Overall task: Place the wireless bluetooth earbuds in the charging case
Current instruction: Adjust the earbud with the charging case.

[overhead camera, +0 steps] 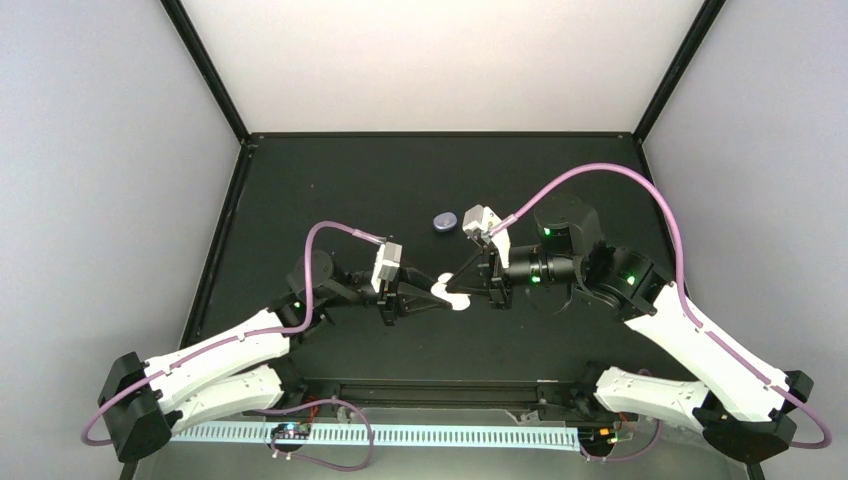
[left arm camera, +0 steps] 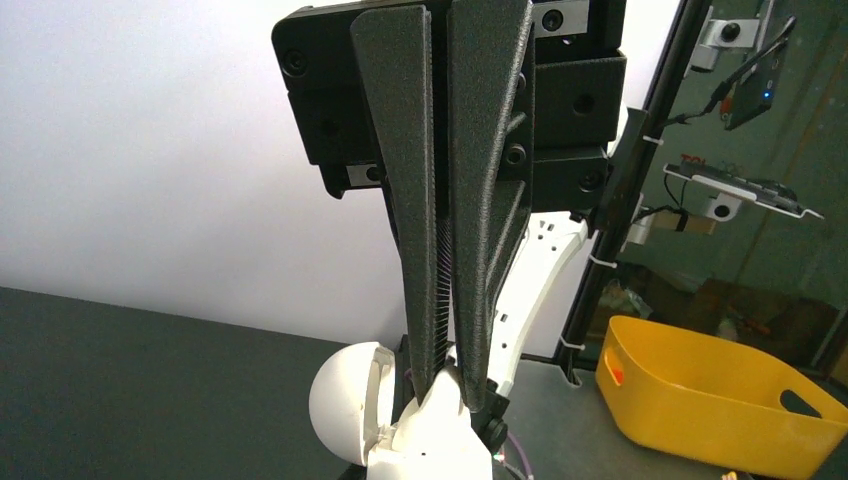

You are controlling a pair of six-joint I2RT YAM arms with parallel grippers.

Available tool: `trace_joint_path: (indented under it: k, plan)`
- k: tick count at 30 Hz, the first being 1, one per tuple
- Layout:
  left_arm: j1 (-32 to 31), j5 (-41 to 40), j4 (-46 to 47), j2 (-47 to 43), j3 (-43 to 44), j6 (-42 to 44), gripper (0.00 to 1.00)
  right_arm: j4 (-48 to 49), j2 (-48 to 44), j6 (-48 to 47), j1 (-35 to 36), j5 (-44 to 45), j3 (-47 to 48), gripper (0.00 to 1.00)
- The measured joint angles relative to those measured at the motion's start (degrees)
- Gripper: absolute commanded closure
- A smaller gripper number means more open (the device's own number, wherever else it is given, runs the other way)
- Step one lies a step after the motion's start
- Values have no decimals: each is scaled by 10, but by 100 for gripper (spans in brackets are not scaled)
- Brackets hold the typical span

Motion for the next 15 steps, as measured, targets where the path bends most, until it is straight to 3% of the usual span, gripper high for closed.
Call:
trace_joint_path:
  k: [15]
  plan:
    - [-2, 5, -4, -17, 0, 22, 99, 9, 0, -1, 0, -39, 0, 99]
